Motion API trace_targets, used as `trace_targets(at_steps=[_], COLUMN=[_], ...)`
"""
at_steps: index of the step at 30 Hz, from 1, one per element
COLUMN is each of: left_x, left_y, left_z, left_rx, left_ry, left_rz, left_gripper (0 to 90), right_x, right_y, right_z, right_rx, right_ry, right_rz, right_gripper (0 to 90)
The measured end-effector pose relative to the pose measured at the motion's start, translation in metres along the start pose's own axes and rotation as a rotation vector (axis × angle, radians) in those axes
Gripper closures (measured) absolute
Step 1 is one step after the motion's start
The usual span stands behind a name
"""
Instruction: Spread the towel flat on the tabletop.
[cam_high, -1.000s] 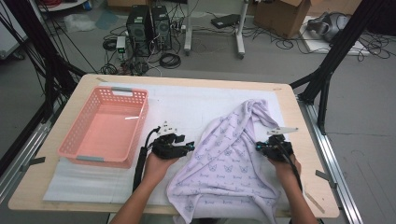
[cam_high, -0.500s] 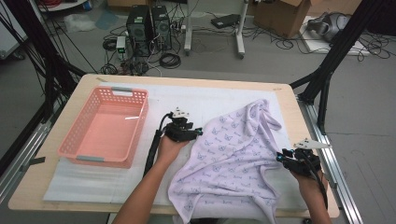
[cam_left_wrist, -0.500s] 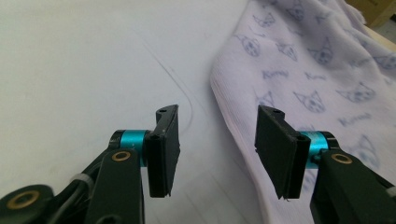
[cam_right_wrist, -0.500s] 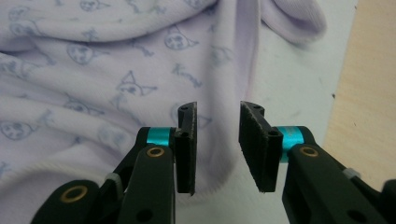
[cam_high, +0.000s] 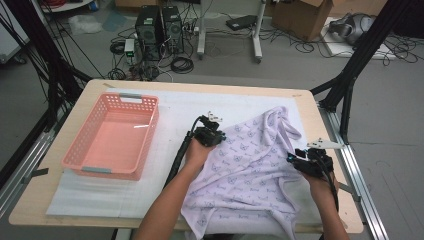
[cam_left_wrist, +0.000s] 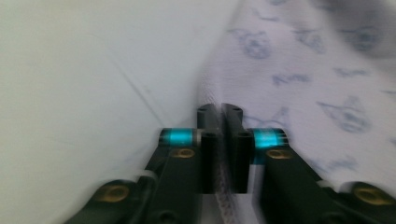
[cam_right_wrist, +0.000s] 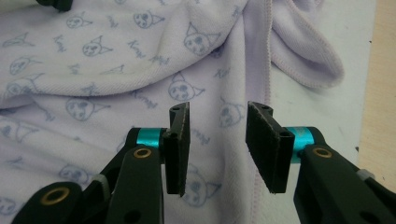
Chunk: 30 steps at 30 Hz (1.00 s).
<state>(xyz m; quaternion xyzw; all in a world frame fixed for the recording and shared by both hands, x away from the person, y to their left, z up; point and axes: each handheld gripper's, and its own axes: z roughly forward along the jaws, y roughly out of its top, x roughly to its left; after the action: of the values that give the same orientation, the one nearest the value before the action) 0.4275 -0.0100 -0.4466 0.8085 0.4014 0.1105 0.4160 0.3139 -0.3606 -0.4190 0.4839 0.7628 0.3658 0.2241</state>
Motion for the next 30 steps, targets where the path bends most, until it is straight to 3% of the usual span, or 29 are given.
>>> trace_targets(at_steps=[1, 6, 8, 12, 16, 20, 24, 27, 30], left_x=[0.003, 0.020, 0.022, 0.018, 0.019, 0.019, 0.017, 0.015, 0.014], left_y=[-0.001, -0.011, -0.016, -0.023, -0.033, -0.048, -0.059, -0.064, -0.068], left_z=[-0.003, -0.040, -0.060, -0.100, -0.125, -0.129, -0.124, -0.121, -0.118], left_rx=[0.000, -0.092, -0.126, -0.185, -0.218, -0.214, -0.201, -0.205, -0.194], left_ry=[0.012, 0.066, 0.085, 0.143, 0.151, 0.112, 0.082, 0.065, 0.044], left_rz=[-0.007, -0.097, -0.091, -0.041, -0.055, -0.091, -0.104, -0.108, -0.104], left_gripper=[86.3, 86.6, 86.5, 86.5, 86.3, 86.1, 86.1, 86.1, 86.1], right_x=[0.000, -0.003, -0.003, 0.002, 0.014, 0.024, 0.034, 0.042, 0.045], right_y=[0.001, 0.002, 0.004, 0.012, 0.027, 0.051, 0.076, 0.089, 0.095], right_z=[0.001, 0.004, 0.005, 0.010, 0.022, 0.044, 0.072, 0.091, 0.109], right_rx=[0.006, 0.016, 0.016, 0.016, 0.006, 0.004, -0.002, -0.003, 0.022], right_ry=[-0.001, 0.001, 0.003, 0.022, 0.055, 0.091, 0.166, 0.150, 0.172], right_rz=[0.000, 0.014, 0.018, 0.007, -0.022, -0.045, -0.070, -0.113, -0.093], right_gripper=[59.5, 60.2, 60.2, 60.2, 61.0, 62.6, 64.2, 61.6, 62.3])
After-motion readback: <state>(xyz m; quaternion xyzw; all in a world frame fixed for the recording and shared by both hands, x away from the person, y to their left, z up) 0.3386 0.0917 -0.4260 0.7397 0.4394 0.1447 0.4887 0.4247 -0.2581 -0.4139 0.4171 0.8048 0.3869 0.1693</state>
